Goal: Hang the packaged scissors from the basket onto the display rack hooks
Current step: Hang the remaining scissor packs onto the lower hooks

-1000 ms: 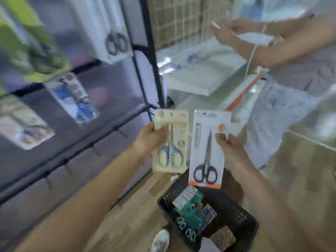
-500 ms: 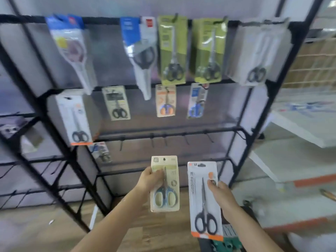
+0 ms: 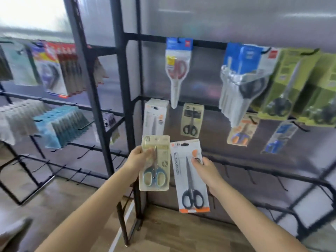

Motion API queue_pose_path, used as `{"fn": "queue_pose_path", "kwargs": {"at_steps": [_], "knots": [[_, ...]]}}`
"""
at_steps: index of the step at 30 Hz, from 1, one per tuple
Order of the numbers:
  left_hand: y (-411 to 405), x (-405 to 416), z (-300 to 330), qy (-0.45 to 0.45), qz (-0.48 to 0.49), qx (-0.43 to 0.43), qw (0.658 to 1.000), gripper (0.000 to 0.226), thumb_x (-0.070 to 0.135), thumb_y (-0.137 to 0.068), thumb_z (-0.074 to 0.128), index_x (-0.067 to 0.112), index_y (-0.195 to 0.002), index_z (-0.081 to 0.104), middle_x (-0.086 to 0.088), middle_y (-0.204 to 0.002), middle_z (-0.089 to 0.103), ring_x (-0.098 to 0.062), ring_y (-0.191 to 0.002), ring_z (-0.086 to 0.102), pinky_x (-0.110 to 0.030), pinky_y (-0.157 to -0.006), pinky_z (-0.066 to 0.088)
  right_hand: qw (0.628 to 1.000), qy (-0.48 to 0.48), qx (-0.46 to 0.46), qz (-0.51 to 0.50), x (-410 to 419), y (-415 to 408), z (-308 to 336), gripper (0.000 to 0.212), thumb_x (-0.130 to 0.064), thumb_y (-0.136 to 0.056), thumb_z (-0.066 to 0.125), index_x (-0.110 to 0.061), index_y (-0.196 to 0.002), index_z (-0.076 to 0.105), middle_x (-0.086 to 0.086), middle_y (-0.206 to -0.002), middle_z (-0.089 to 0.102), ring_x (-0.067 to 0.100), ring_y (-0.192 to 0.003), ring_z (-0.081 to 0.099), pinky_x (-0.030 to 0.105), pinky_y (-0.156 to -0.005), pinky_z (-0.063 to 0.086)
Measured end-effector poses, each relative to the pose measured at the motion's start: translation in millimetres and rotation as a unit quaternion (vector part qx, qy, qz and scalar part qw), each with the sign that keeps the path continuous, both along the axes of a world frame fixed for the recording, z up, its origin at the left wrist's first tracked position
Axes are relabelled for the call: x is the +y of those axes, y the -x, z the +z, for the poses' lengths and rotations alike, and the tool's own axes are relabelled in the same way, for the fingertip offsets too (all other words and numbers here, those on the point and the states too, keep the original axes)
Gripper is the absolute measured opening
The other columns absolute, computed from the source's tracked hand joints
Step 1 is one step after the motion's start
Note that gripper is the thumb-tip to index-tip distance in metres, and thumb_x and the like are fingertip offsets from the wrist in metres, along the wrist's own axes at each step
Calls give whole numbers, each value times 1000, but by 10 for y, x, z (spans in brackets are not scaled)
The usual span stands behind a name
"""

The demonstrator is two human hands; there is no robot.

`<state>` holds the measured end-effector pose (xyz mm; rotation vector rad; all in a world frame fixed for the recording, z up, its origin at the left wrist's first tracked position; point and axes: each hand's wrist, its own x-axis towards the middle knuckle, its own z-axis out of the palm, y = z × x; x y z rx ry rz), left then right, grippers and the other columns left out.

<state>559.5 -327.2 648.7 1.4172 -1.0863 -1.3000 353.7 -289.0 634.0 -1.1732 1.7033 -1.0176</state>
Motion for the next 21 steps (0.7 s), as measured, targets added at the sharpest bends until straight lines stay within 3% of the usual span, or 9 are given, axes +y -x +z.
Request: {"fn": "queue_pose_path", "kwargs": {"at_steps": [3,7,11,17,21], "knots": [[-336,-247,54,6,10,1,1000,3,18,-92,58,14,-92,58,-11,-99,67,-26,-88,65,-39,-81,54,1000,29,-12,1,-353,-356,112,22,-31,-97,47,-13,-105,57,9,-109,62,19,-93,57,34,-83,44],[-646,-469,21,1,-1,23,1000,20,18,-93,57,8,-110,58,-13,-103,68,-30,-95,66,-45,-89,52,997,57,-36,-37,-731,-692,115,29,-29,-97,47,-4,-110,55,19,-118,58,29,-108,55,39,-89,45],[-773,-619,-56,-16,-7,13,1000,18,21,-93,57,11,-107,56,-9,-99,67,-26,-90,66,-36,-76,54,994,53,-63,-67,-1048,-920,83,36,-30,-98,47,-2,-121,51,14,-122,56,27,-109,54,39,-95,41],[-806,-872,-123,-18,-1,22,1000,22,22,-93,57,9,-112,57,-9,-102,68,-26,-91,67,-41,-83,54,995,40,-64,-69,-1489,-1028,90,40,-32,-98,44,0,-121,47,4,-104,49,17,-95,47,29,-80,35],[-779,-1002,-128,-23,7,36,999,23,23,-94,56,10,-113,56,-9,-101,68,-26,-90,68,-42,-80,55,994,48,-75,-57,-1757,-1036,93,44,-34,-98,44,-1,-128,45,9,-115,54,25,-109,50,32,-85,40]]}}
